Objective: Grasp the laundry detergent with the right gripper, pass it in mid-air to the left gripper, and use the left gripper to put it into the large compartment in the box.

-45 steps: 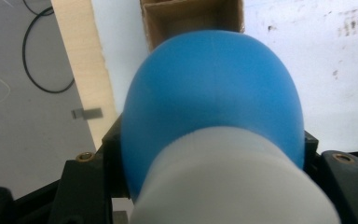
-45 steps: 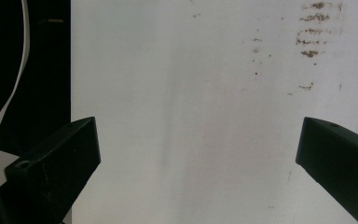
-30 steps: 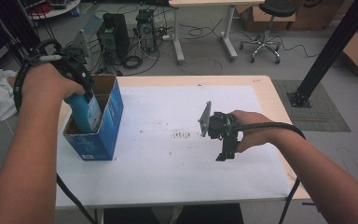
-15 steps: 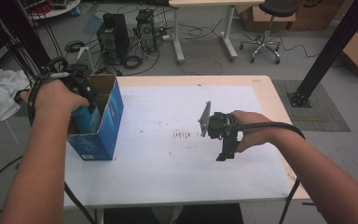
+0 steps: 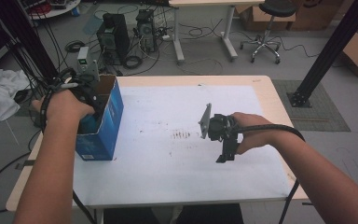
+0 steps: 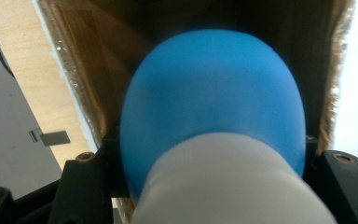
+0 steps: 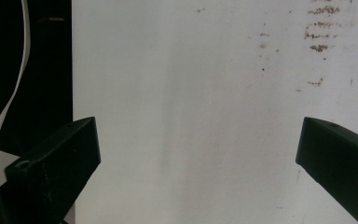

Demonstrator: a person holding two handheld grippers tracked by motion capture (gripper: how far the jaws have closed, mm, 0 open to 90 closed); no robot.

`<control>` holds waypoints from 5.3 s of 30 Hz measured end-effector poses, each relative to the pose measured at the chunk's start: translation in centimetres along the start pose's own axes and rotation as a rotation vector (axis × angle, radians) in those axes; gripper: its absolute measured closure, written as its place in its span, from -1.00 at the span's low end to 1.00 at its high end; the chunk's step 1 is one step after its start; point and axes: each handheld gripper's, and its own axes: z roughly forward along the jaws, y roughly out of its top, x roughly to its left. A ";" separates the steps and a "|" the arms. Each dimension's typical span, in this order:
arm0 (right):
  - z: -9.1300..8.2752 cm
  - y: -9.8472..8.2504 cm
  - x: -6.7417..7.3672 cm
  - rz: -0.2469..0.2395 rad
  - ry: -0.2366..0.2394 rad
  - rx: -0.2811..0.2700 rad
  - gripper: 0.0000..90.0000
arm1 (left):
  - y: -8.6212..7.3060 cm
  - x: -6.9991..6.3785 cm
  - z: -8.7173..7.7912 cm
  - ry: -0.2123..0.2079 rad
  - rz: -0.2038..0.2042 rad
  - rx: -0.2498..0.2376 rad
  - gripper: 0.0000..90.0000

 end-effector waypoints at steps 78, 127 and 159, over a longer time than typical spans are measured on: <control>0.2 -0.1 0.1 0.003 -0.022 -0.021 -1.00 | -3.3 -0.5 -5.4 0.073 0.081 -0.148 -0.60; 0.1 -0.2 0.2 0.022 -0.026 0.015 -1.00 | -6.5 -14.7 -9.1 0.014 0.936 -0.134 -1.00; -0.1 -0.1 -0.2 0.016 -0.030 0.038 -1.00 | -7.0 -18.0 -5.6 0.017 1.261 -0.131 -1.00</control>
